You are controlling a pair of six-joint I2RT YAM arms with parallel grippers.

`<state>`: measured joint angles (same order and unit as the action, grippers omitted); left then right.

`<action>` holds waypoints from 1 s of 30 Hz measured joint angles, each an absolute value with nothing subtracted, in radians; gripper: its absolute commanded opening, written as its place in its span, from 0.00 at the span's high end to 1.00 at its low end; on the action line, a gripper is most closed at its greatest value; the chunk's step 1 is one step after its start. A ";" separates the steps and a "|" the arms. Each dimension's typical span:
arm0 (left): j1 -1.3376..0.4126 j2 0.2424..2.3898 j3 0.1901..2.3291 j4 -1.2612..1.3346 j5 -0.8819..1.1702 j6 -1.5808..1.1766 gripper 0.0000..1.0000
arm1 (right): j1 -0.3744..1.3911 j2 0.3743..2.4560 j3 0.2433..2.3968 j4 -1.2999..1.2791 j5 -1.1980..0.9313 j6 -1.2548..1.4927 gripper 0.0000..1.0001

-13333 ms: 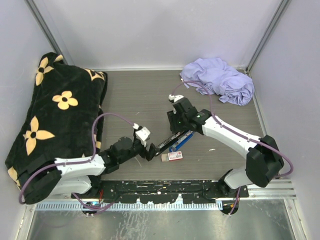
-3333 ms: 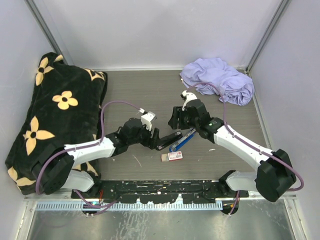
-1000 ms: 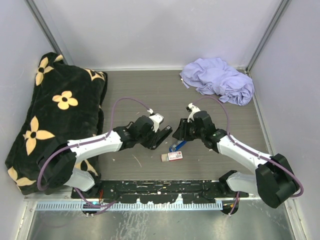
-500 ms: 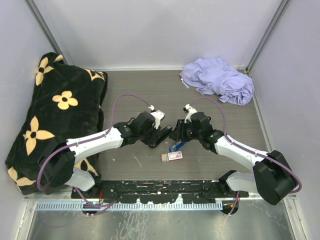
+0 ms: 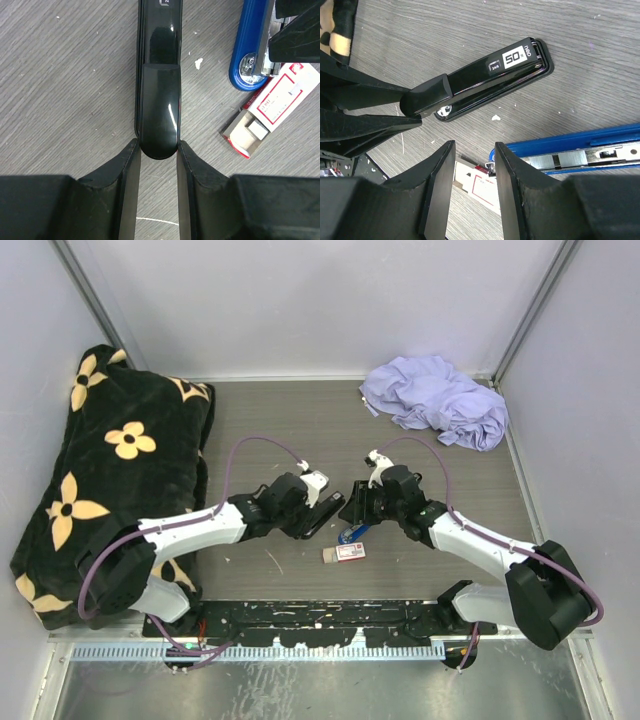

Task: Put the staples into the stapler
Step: Move the stapler to the center of the board.

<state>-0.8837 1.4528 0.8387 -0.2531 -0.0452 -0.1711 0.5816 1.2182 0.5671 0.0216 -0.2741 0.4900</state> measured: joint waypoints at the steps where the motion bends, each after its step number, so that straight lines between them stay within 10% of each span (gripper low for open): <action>1: -0.883 1.453 0.834 -0.242 -0.046 -0.167 0.76 | 0.582 1.218 0.567 0.022 -0.273 0.490 0.57; 21: -0.760 1.431 0.710 -0.055 -0.189 -0.221 0.81 | 0.582 1.187 0.567 -0.021 -0.191 0.487 0.58; 26: -0.698 1.422 0.696 -0.039 -0.218 -0.236 0.67 | 0.582 1.161 0.567 -0.046 -0.157 0.479 0.58; 30: -0.693 1.416 0.695 -0.041 -0.226 -0.236 0.33 | 0.582 1.145 0.570 -0.070 -0.131 0.474 0.54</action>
